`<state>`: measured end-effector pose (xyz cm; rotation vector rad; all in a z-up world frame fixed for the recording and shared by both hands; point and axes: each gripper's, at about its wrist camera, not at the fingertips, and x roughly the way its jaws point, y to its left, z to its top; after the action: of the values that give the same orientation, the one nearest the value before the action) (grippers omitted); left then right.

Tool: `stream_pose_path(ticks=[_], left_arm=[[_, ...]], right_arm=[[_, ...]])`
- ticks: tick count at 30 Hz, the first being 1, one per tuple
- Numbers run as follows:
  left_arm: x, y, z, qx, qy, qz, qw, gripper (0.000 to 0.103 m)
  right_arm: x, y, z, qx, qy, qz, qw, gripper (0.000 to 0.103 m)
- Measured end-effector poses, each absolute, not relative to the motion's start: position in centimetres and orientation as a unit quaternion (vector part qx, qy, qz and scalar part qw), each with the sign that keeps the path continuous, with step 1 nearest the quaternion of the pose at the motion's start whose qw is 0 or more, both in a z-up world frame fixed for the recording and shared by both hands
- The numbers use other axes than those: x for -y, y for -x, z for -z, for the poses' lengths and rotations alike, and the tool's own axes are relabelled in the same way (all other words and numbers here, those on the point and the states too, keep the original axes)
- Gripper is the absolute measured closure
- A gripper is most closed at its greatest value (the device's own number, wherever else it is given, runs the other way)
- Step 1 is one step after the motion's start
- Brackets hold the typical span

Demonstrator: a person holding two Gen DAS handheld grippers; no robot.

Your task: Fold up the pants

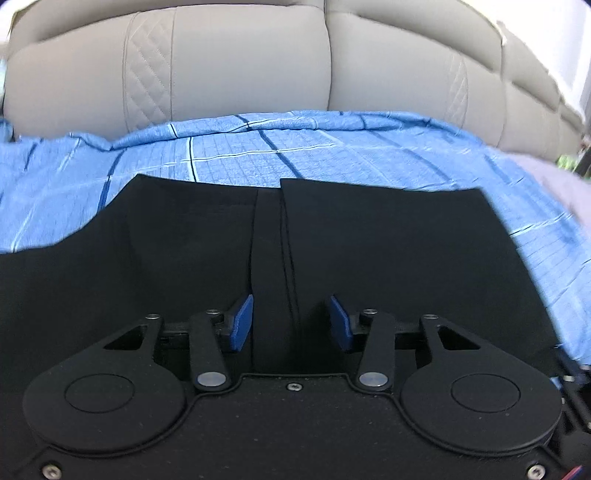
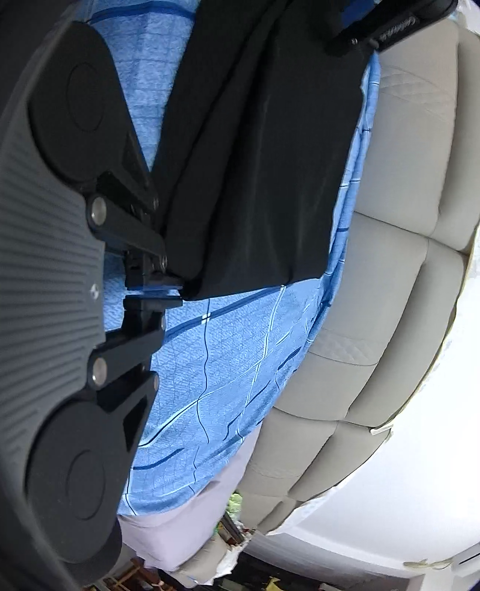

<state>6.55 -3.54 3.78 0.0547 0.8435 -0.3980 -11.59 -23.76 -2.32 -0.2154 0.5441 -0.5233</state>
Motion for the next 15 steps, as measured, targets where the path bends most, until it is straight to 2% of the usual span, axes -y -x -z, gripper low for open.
stream_pose_path(ticks=[3, 4, 5, 6, 9, 10, 12, 15], left_arm=[[3.1, -5.2, -4.7, -0.399, -0.001, 0.215, 0.891, 0.057], [3.3, -4.8, -4.7, -0.399, -0.002, 0.222, 0.89, 0.053], [3.7, -4.5, -4.6, -0.398, -0.007, 0.226, 0.889, 0.051], [4.2, -4.2, -4.2, -0.395, -0.019, 0.226, 0.89, 0.047], [5.5, -3.5, -2.7, -0.411, -0.067, 0.207, 0.885, 0.052], [5.6, -2.9, -2.3, -0.404, -0.081, 0.202, 0.888, 0.051], [5.6, -1.4, -2.0, -0.394, -0.108, 0.203, 0.89, 0.051], [4.9, 0.1, -2.0, -0.394, -0.112, 0.202, 0.89, 0.051]], right_arm=[[23.7, 11.6, 1.5, -0.25, 0.104, 0.257, 0.928, 0.093], [23.6, 11.7, 1.3, -0.244, 0.104, 0.258, 0.929, 0.086], [23.6, 11.8, 1.2, -0.238, 0.101, 0.256, 0.932, 0.069], [23.7, 11.9, 1.0, -0.235, 0.094, 0.252, 0.934, 0.062], [24.0, 12.3, 0.3, -0.22, 0.075, 0.247, 0.941, 0.046], [24.2, 12.4, -0.1, -0.214, 0.07, 0.245, 0.943, 0.044], [24.8, 12.3, -0.8, -0.205, 0.056, 0.24, 0.947, 0.033], [27.0, 10.9, -1.7, -0.204, 0.001, 0.217, 0.954, 0.021]])
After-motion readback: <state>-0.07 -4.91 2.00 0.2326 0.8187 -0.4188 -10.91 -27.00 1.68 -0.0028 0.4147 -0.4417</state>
